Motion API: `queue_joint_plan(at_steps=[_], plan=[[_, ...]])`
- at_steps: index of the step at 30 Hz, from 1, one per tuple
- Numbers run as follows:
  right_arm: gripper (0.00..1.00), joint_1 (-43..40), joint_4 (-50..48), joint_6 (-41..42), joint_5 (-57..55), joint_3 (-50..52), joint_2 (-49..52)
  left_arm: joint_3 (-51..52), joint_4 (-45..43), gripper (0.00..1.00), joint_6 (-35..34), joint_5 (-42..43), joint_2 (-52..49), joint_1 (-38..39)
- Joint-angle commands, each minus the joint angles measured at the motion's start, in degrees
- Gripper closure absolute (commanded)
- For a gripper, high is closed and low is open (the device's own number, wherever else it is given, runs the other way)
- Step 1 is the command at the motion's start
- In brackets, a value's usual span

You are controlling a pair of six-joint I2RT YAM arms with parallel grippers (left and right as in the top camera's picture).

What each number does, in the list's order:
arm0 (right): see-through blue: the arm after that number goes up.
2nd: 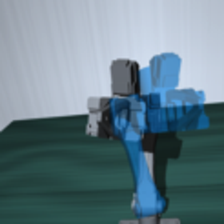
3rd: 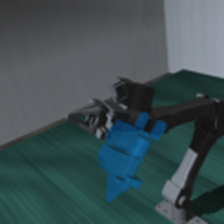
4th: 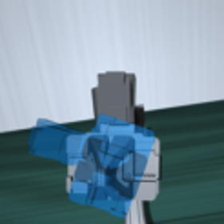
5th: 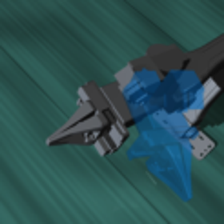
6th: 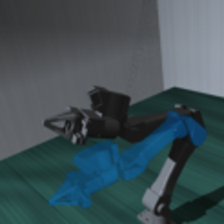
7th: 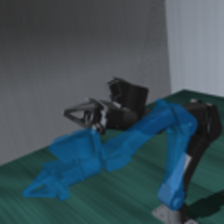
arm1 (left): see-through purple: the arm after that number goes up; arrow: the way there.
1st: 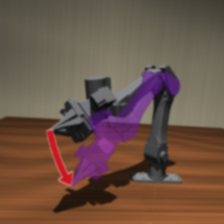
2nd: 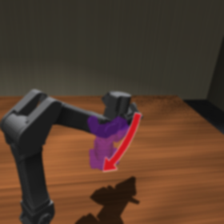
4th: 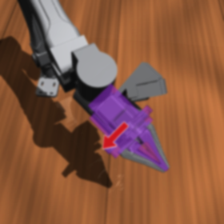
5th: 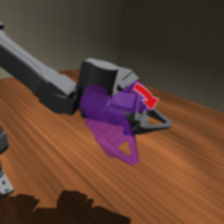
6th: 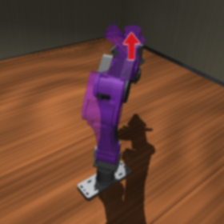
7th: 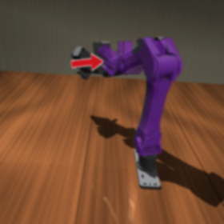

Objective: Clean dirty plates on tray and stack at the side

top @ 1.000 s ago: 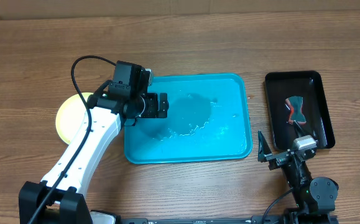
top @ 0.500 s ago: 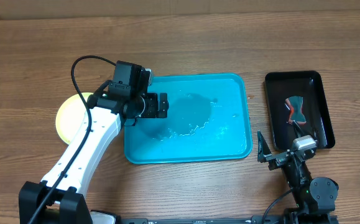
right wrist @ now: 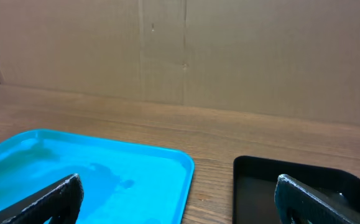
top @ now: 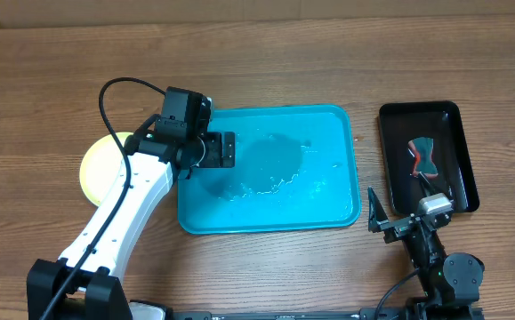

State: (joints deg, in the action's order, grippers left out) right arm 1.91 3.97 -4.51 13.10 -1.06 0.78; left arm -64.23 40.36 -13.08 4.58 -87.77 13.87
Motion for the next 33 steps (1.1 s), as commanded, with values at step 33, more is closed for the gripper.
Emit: queue_joint_plan(at_steps=[33], plan=[[0.00, 0.33, -0.39, 0.26, 0.07, 0.61, -0.61, 57.40, -53.09, 0.00, 11.87, -3.50, 71.45, -14.64]])
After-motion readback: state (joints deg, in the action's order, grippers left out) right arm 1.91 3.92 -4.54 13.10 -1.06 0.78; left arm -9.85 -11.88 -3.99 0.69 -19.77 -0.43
